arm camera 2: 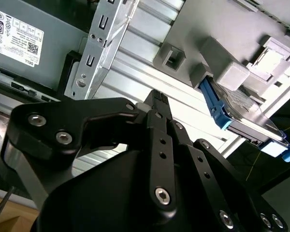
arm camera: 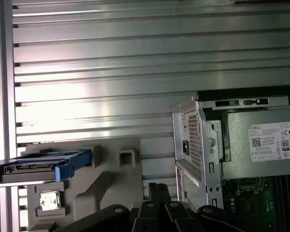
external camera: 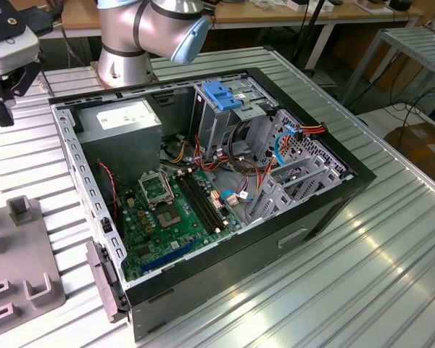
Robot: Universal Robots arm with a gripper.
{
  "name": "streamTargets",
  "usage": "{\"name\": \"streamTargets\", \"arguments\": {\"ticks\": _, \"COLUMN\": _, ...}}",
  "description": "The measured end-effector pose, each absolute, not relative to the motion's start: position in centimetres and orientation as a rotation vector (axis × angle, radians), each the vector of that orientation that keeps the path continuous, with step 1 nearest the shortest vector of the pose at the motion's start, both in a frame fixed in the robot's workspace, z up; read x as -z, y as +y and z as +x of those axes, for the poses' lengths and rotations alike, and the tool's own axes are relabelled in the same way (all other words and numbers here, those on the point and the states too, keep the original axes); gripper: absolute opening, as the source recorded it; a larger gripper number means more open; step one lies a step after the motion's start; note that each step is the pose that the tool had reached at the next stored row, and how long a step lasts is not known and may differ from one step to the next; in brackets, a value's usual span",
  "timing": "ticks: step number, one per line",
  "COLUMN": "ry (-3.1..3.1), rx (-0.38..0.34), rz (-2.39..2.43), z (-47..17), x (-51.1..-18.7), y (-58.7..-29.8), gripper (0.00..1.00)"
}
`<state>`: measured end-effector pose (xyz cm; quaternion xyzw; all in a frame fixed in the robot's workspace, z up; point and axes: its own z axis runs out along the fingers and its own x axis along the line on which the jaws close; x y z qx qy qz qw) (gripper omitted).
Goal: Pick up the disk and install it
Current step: 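Reach for the disk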
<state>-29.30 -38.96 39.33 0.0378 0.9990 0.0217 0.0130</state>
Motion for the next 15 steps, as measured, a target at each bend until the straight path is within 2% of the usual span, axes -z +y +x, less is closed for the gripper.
{"name": "streamTargets", "arguments": {"ticks": 15, "ry": 3.113, "rx": -0.068, "rz": 0.118, "z": -34.0, "x": -39.3, "y": -38.6, "gripper": 0.1}}
